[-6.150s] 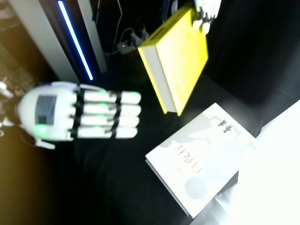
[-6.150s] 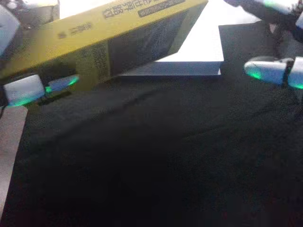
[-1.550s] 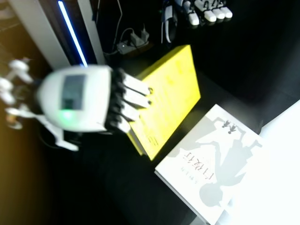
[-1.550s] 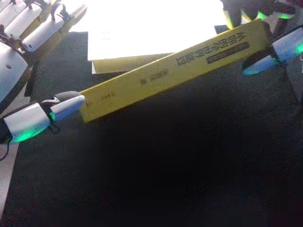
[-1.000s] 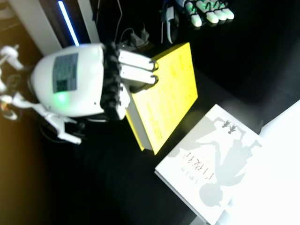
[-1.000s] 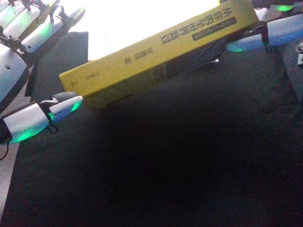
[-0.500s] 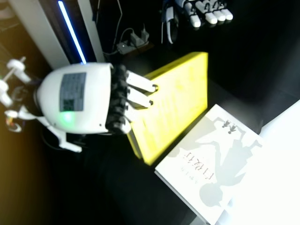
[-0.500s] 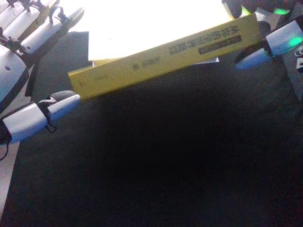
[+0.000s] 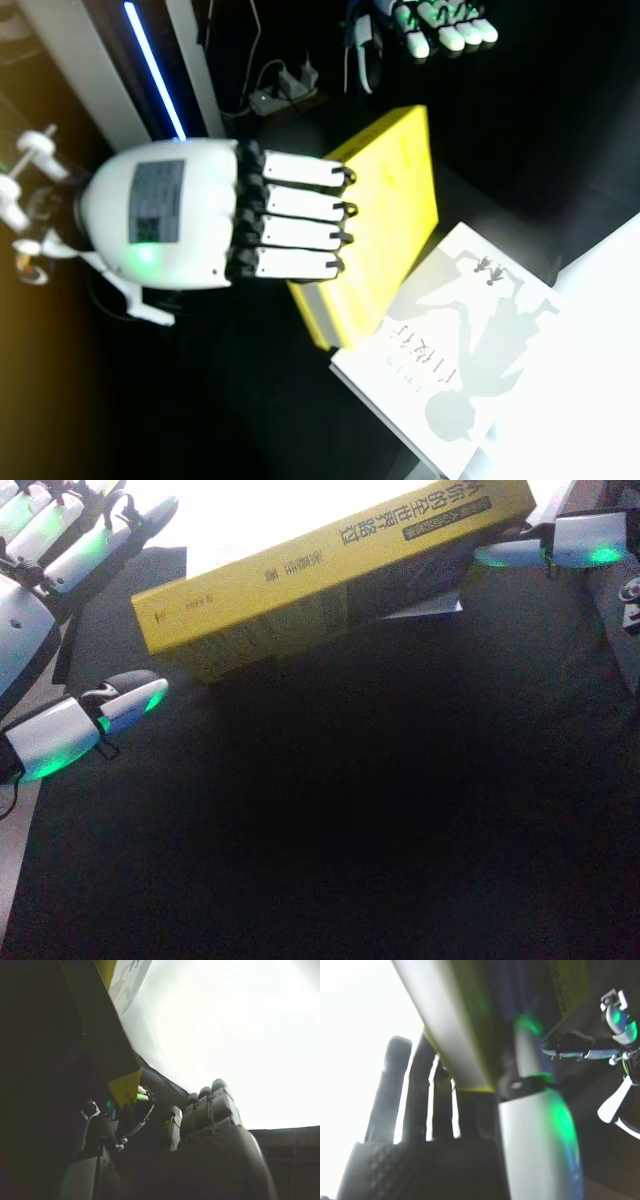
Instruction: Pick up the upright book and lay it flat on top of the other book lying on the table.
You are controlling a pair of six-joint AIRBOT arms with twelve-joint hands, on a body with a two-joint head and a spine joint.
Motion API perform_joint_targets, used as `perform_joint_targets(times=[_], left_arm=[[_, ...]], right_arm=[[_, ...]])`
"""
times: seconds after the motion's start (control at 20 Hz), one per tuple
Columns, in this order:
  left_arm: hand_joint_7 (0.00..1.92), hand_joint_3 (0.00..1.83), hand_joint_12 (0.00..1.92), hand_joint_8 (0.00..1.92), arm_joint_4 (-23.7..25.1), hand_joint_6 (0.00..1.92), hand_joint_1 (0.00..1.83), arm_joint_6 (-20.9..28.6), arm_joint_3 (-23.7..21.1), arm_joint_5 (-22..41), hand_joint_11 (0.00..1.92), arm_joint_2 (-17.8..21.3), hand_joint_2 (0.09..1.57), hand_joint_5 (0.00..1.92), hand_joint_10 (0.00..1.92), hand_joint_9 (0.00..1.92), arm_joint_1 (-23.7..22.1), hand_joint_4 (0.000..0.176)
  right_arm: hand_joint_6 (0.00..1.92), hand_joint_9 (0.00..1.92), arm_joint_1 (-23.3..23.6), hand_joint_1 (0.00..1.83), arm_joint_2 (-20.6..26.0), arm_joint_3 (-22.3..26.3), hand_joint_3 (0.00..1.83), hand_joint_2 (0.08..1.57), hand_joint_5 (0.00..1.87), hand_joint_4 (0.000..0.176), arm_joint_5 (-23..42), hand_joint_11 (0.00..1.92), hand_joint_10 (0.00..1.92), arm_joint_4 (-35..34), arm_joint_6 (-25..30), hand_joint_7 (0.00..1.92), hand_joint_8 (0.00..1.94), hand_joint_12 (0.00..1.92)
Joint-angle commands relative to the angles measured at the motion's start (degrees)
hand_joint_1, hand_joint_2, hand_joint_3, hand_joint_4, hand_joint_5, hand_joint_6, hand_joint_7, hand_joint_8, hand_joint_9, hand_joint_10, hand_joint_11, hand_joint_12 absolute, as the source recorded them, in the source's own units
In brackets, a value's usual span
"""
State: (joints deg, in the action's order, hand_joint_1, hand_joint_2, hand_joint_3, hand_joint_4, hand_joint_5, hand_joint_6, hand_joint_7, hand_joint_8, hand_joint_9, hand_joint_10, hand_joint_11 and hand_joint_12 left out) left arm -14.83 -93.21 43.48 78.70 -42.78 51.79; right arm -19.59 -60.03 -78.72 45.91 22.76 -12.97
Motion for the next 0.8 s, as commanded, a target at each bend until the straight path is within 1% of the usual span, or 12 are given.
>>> perform_joint_targets(times=[0.0,0.05,0.15,0.2,0.3,0.4,0.5,0.55,0.6,0.65,0.7,0.75], left_arm=[[0.00,0.01,0.00,0.00,0.84,0.00,0.47,0.06,-0.24,7.53,0.00,0.03,1.24,0.00,0.00,0.00,-0.29,0.120],[0.00,0.01,0.00,0.00,0.84,0.00,0.46,0.06,-0.24,7.53,0.00,0.03,1.25,0.00,0.00,0.00,-0.28,0.116],[0.00,0.00,0.00,0.00,0.84,0.00,0.45,0.06,-0.25,7.56,0.00,0.03,1.24,0.00,0.00,0.00,-0.26,0.133],[0.00,0.00,0.00,0.00,0.84,0.00,0.46,0.06,-0.25,7.59,0.00,0.04,1.24,0.00,0.00,0.00,-0.26,0.144],[0.00,0.00,0.00,0.00,0.84,0.00,0.46,0.06,-0.27,7.63,0.00,0.07,1.23,0.00,0.00,0.00,-0.26,0.147],[0.00,0.00,0.00,0.00,0.84,0.00,0.45,0.06,-0.28,7.65,0.00,0.07,1.23,0.00,0.00,0.00,-0.25,0.145],[0.00,0.00,0.00,0.00,0.80,0.00,0.45,0.06,-0.31,7.67,0.00,0.08,1.23,0.00,0.00,0.00,-0.19,0.132],[0.00,0.00,0.00,0.00,0.76,0.00,0.46,0.06,-0.32,7.68,0.00,0.08,1.23,0.00,0.00,0.00,-0.14,0.132],[0.00,0.00,0.00,0.00,0.74,0.00,0.46,0.06,-0.32,7.71,0.00,0.10,1.23,0.00,0.00,0.00,-0.10,0.136],[0.00,0.00,0.00,0.00,0.71,0.00,0.46,0.06,-0.32,7.76,0.00,0.10,1.23,0.00,0.00,0.00,-0.09,0.142],[0.00,0.00,0.00,0.00,0.69,0.00,0.46,0.06,-0.32,7.82,0.00,0.10,1.23,0.00,0.00,0.00,-0.08,0.143],[0.00,0.00,0.00,0.00,0.69,0.00,0.45,0.06,-0.35,7.87,0.00,0.11,1.24,0.00,0.00,0.00,-0.06,0.128]], right_arm=[[1.16,0.53,0.14,1.22,0.33,-0.20,0.82,1.01,0.32,0.000,6.26,0.55,1.41,-2.62,0.22,0.47,1.01,1.87],[1.15,0.52,0.06,1.23,0.32,-0.20,0.81,1.00,0.33,0.000,6.26,0.53,1.39,-2.62,0.22,0.48,0.99,1.88],[1.14,0.51,-0.12,1.22,0.25,-0.21,0.80,1.02,0.32,0.000,6.25,0.55,1.44,-2.61,0.22,0.45,1.00,1.89],[1.13,0.52,-0.19,1.25,0.20,-0.21,0.79,1.01,0.32,0.000,6.24,0.57,1.47,-2.60,0.22,0.44,1.04,1.89],[1.15,0.49,-0.23,1.28,0.08,-0.25,0.81,0.98,0.29,0.000,6.15,0.57,1.57,-2.54,0.22,0.36,1.22,1.92],[1.14,0.48,-0.40,1.28,-0.11,-0.42,0.85,0.96,0.27,0.000,5.88,0.58,1.50,-2.53,0.22,0.37,1.20,1.90],[1.13,0.41,-0.54,1.27,-0.09,-0.44,0.90,0.93,0.24,0.000,5.76,0.51,1.41,-2.53,0.22,0.30,1.10,1.90],[1.13,0.47,-0.55,1.24,-0.07,-0.44,0.92,0.91,0.22,0.000,5.76,0.55,1.47,-2.53,0.22,0.38,1.24,1.92],[1.15,0.55,-0.55,1.26,-0.03,-0.44,0.55,1.08,0.20,0.000,5.75,0.63,1.53,-2.53,0.22,0.55,1.60,1.92],[1.13,0.44,-0.55,1.22,0.03,-0.44,0.74,1.00,0.19,0.000,5.75,0.54,1.47,-2.53,0.22,0.32,1.31,1.92],[1.12,0.41,-0.55,1.20,0.08,-0.44,0.88,0.94,0.18,0.000,5.74,0.51,1.48,-2.53,0.22,0.31,1.21,1.92],[1.10,0.40,-0.55,1.18,0.09,-0.44,0.95,0.90,0.17,0.000,5.71,0.47,1.55,-2.53,0.22,0.35,1.25,1.92]])
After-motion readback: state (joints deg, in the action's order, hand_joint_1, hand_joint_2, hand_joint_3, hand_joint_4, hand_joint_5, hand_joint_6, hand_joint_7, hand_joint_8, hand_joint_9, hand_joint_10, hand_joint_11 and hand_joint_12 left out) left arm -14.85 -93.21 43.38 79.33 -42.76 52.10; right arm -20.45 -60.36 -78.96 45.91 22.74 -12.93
